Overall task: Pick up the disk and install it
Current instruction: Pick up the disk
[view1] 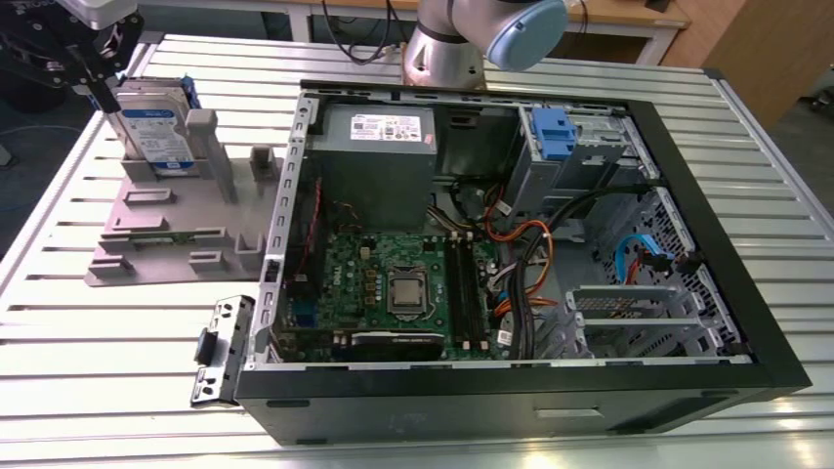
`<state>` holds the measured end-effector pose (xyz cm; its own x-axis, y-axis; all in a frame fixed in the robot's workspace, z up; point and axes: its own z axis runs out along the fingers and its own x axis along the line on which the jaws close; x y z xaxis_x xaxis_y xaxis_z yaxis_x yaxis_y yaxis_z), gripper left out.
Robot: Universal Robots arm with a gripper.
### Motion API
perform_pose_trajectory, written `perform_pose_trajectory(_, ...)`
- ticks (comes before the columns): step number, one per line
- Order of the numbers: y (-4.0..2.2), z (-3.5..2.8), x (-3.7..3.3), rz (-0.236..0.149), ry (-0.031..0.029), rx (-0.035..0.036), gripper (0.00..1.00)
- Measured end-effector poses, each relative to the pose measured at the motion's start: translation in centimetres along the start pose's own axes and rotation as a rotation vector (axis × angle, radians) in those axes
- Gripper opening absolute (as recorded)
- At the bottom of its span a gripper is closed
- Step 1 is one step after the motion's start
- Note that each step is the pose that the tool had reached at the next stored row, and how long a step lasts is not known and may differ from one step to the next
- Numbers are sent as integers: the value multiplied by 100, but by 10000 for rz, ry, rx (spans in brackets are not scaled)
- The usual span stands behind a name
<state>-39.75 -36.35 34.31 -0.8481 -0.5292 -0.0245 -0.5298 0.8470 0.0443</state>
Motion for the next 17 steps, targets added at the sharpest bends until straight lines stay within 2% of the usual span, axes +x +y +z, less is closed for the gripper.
perform_pose_trajectory(17, 0, 0, 0, -370, 17, -9, 10)
